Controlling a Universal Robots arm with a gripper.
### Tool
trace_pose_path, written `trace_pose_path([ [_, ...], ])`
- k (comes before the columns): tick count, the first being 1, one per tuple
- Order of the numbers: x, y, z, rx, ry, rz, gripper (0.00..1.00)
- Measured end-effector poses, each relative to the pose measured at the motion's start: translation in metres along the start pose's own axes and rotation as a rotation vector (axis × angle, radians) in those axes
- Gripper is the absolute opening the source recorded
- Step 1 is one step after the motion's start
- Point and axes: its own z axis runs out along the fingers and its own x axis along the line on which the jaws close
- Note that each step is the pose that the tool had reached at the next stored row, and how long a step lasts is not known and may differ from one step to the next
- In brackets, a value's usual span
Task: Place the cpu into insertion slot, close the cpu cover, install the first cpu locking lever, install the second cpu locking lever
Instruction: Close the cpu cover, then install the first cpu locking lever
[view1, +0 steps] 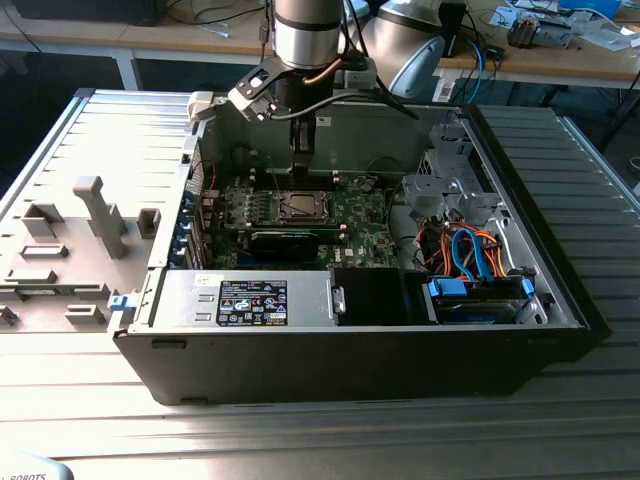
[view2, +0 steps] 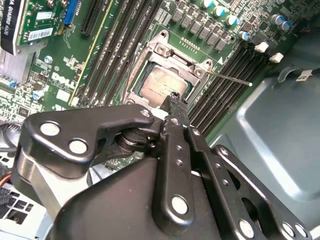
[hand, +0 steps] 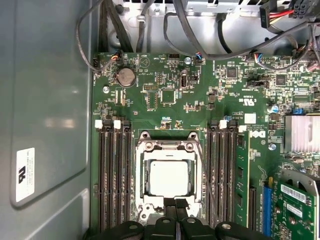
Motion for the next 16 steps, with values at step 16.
trace_pose_path([
  [16,0.0000,0.0000,-0.0007,-0.0004,-0.0003,-0.017,0.11],
])
